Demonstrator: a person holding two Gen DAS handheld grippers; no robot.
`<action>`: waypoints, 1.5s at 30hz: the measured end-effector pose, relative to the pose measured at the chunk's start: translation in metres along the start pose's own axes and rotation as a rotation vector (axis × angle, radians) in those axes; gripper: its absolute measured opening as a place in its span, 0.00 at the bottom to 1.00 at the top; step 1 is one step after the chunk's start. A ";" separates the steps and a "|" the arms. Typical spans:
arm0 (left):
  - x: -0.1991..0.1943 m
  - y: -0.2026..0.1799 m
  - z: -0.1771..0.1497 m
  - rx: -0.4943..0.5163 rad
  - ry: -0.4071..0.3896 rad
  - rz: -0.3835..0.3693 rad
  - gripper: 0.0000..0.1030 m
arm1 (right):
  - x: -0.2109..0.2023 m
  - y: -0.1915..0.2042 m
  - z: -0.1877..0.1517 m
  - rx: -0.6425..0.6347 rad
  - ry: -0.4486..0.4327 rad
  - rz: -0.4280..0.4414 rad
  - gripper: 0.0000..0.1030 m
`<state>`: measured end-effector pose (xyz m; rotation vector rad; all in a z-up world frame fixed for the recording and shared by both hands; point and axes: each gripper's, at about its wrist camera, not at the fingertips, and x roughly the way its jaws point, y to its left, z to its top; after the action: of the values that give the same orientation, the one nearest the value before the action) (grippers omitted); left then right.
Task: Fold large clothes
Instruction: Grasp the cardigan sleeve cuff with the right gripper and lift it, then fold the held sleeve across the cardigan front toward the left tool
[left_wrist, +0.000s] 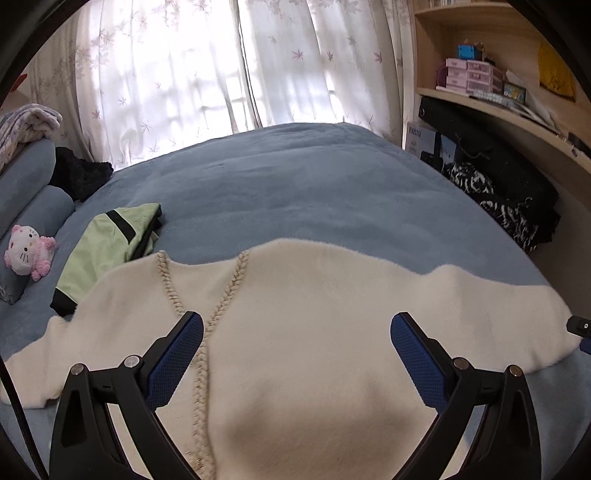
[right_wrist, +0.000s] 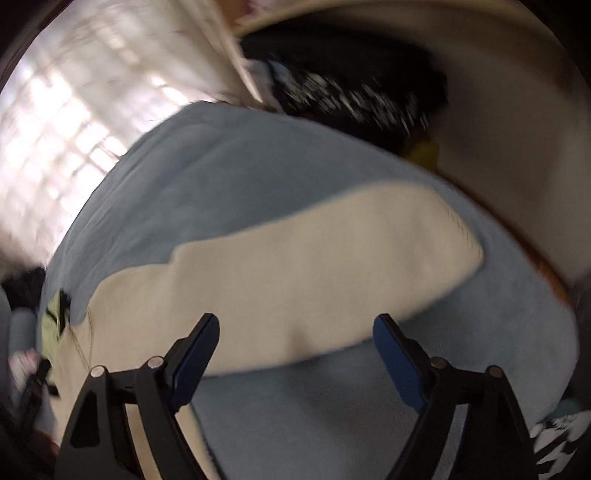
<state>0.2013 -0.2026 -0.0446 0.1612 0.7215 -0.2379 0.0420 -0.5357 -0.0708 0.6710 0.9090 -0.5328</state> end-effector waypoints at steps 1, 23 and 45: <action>0.005 -0.005 -0.001 0.002 0.005 0.000 0.98 | 0.008 -0.012 0.002 0.045 0.021 -0.004 0.79; 0.071 -0.045 -0.017 0.034 0.131 -0.067 0.98 | 0.079 -0.068 0.017 0.295 0.081 -0.008 0.32; 0.000 0.092 -0.016 -0.065 0.066 -0.049 0.98 | -0.004 0.222 -0.097 -0.553 -0.080 0.334 0.08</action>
<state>0.2158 -0.1101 -0.0507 0.0902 0.7989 -0.2569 0.1376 -0.3143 -0.0435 0.2833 0.7989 0.0004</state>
